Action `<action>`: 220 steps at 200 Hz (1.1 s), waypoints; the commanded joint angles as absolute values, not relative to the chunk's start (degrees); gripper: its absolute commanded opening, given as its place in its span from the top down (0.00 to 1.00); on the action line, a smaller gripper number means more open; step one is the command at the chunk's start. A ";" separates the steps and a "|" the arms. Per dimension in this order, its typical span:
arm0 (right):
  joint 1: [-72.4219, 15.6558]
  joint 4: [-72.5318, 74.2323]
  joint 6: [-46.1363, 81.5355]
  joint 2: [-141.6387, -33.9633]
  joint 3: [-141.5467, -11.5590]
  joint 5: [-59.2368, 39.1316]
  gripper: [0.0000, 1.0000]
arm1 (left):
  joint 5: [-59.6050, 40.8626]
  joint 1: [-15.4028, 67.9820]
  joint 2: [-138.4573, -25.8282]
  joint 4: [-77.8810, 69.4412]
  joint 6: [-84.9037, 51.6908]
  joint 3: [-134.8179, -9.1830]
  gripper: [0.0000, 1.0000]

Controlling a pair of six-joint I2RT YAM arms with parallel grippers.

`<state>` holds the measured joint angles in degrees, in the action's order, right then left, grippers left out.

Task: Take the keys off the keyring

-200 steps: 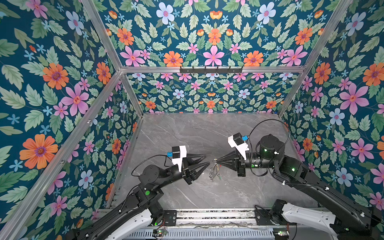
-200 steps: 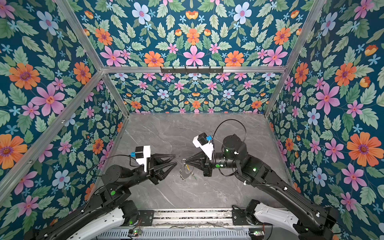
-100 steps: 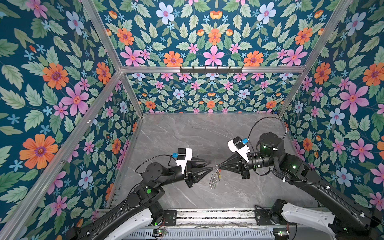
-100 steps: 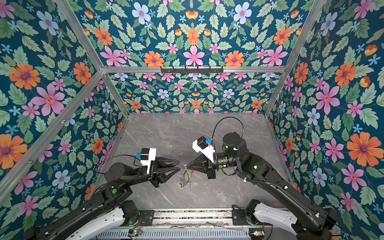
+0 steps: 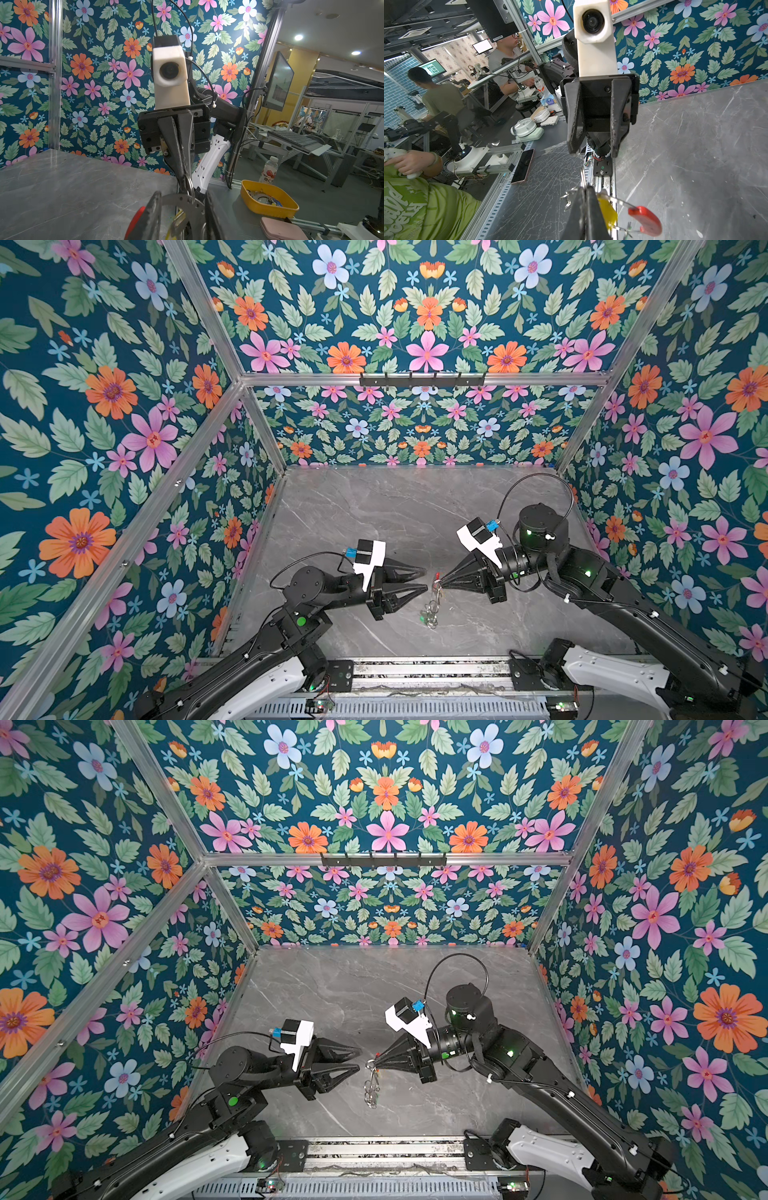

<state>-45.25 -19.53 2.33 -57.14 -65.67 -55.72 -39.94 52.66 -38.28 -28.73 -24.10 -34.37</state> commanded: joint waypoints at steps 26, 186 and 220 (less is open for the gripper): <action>-45.23 -15.64 3.11 -57.12 -65.04 -56.01 1.00 | -42.46 52.65 -39.43 -34.18 -26.39 -33.66 0.62; -45.18 -19.54 2.79 -59.23 -66.91 -50.45 1.00 | -39.75 52.65 -40.91 -24.76 -23.40 -36.79 0.65; -45.24 -23.84 1.46 -59.92 -68.31 -44.58 1.00 | -33.81 52.65 -39.45 -15.97 -19.71 -38.80 0.62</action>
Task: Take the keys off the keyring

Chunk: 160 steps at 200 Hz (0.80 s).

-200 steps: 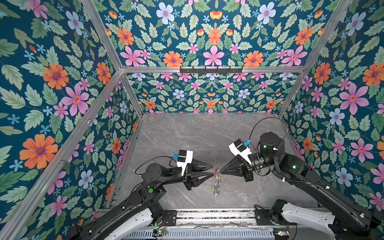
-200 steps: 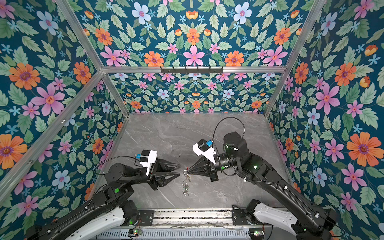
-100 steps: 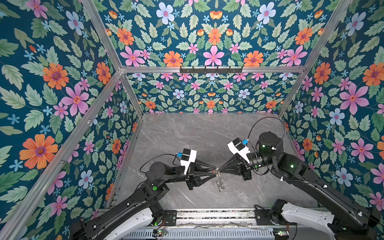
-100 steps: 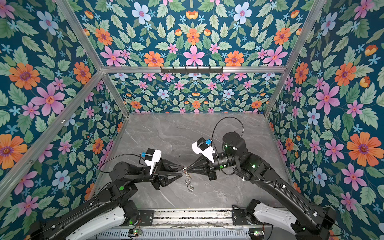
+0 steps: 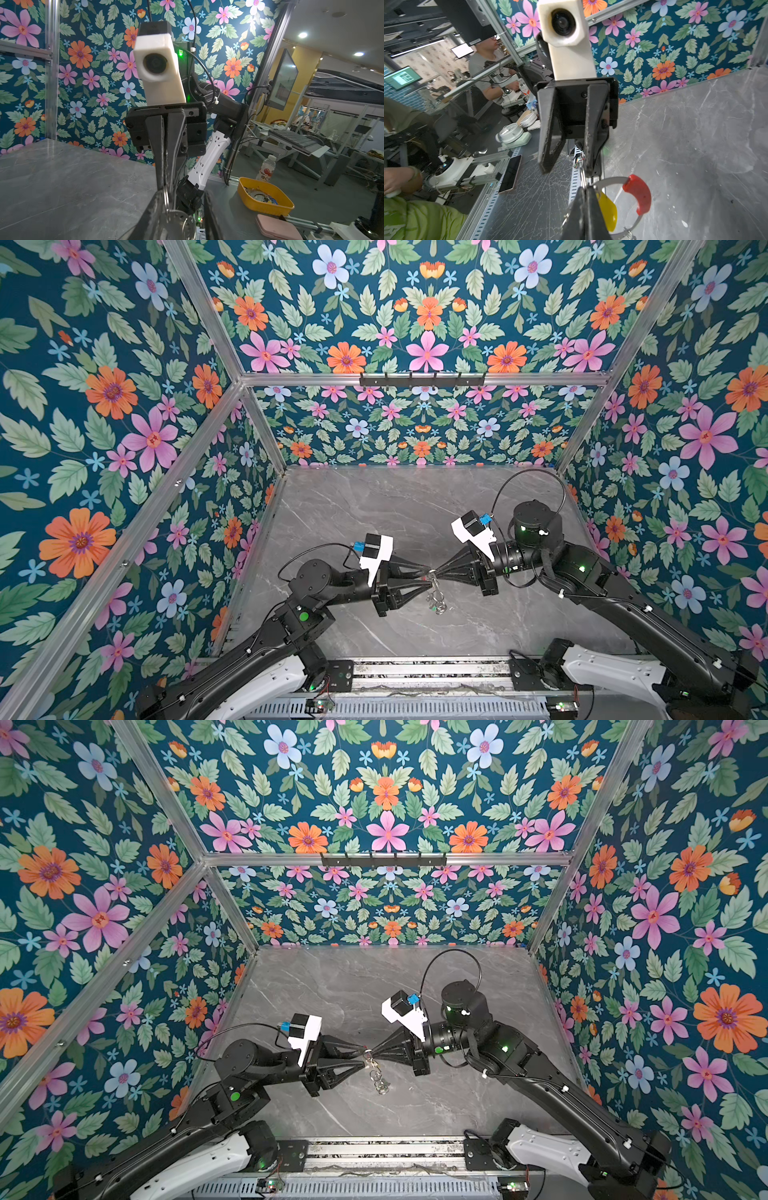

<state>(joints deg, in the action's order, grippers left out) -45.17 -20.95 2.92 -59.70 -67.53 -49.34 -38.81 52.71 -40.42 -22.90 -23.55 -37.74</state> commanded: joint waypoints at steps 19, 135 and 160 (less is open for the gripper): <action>-45.26 -25.63 1.10 -60.53 -69.10 -41.51 1.00 | -30.53 52.65 -38.89 -12.81 -17.45 -39.17 0.63; -45.30 -30.69 -0.64 -62.21 -71.62 -37.07 1.00 | -30.78 52.65 -43.35 -7.71 -14.40 -42.59 0.73; -45.27 -31.00 -0.70 -62.12 -71.55 -36.17 1.00 | -29.26 52.49 -42.72 -7.65 -14.67 -42.65 0.71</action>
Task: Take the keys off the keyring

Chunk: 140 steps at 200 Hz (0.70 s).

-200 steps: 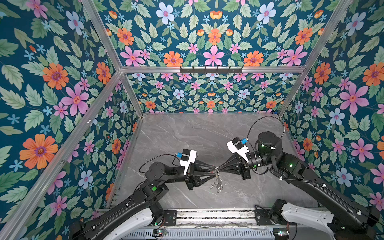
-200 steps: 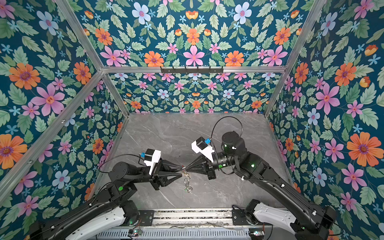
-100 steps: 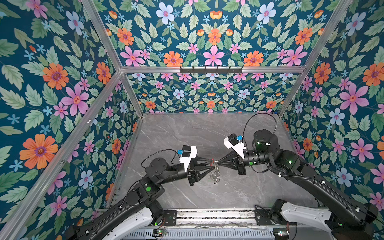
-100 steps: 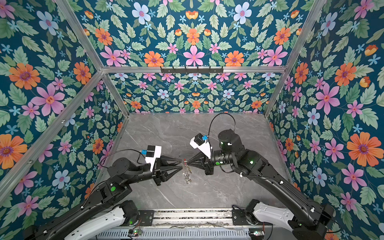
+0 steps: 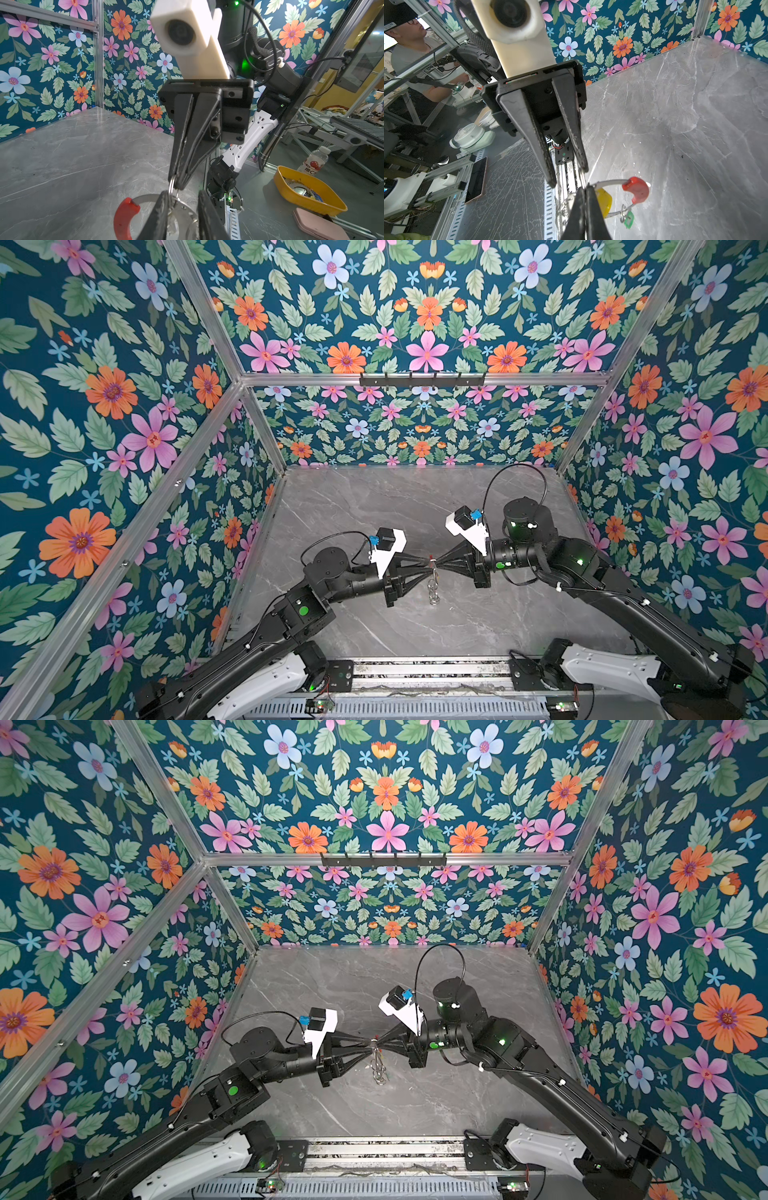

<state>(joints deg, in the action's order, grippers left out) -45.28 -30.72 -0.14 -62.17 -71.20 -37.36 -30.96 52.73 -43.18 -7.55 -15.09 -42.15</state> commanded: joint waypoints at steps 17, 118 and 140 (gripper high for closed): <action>-45.33 -31.03 -0.57 -62.22 -71.47 -36.13 1.00 | -30.40 52.47 -42.95 -7.90 -14.90 -42.80 0.66; -45.44 -30.43 -0.18 -62.32 -71.34 -35.78 1.00 | -29.54 52.38 -45.29 -7.38 -15.34 -43.57 0.72; -45.44 -30.29 -0.09 -62.06 -70.94 -35.42 1.00 | -25.52 52.08 -44.09 -6.56 -15.47 -43.34 0.68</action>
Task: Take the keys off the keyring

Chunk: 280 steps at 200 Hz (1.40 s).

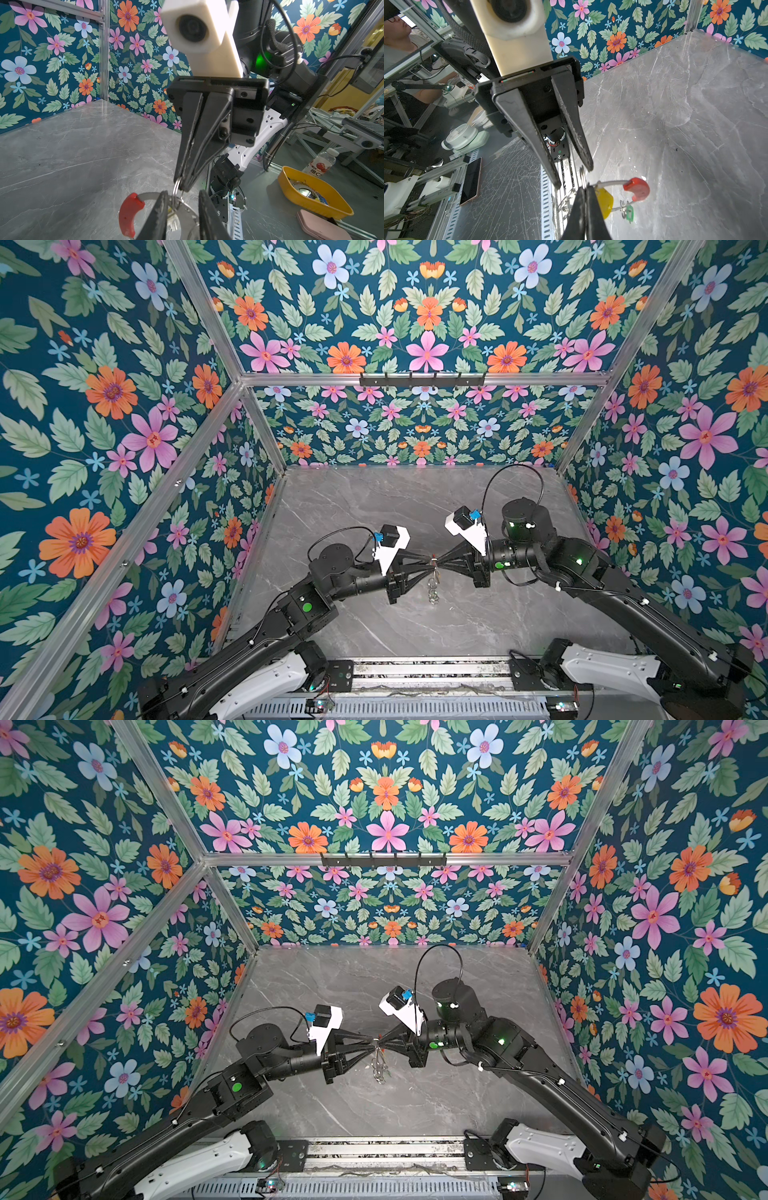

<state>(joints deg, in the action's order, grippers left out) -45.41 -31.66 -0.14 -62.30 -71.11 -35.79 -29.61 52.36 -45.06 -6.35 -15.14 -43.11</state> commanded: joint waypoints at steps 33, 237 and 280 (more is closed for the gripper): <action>-45.44 -30.00 0.00 -62.13 -70.81 -35.68 1.00 | -30.50 51.59 -44.71 -8.44 -16.25 -42.92 0.61; -45.44 -24.69 2.91 -61.62 -69.33 -34.64 0.99 | -35.10 51.51 -46.56 -19.38 -18.98 -39.35 1.00; -45.47 -12.87 8.66 -56.00 -63.25 -31.01 0.73 | -34.55 51.51 -45.47 -26.09 -20.52 -37.58 1.00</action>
<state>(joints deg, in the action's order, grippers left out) -45.43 -23.92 4.01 -58.94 -66.46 -34.33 -33.36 51.51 -46.22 -18.48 -19.25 -38.44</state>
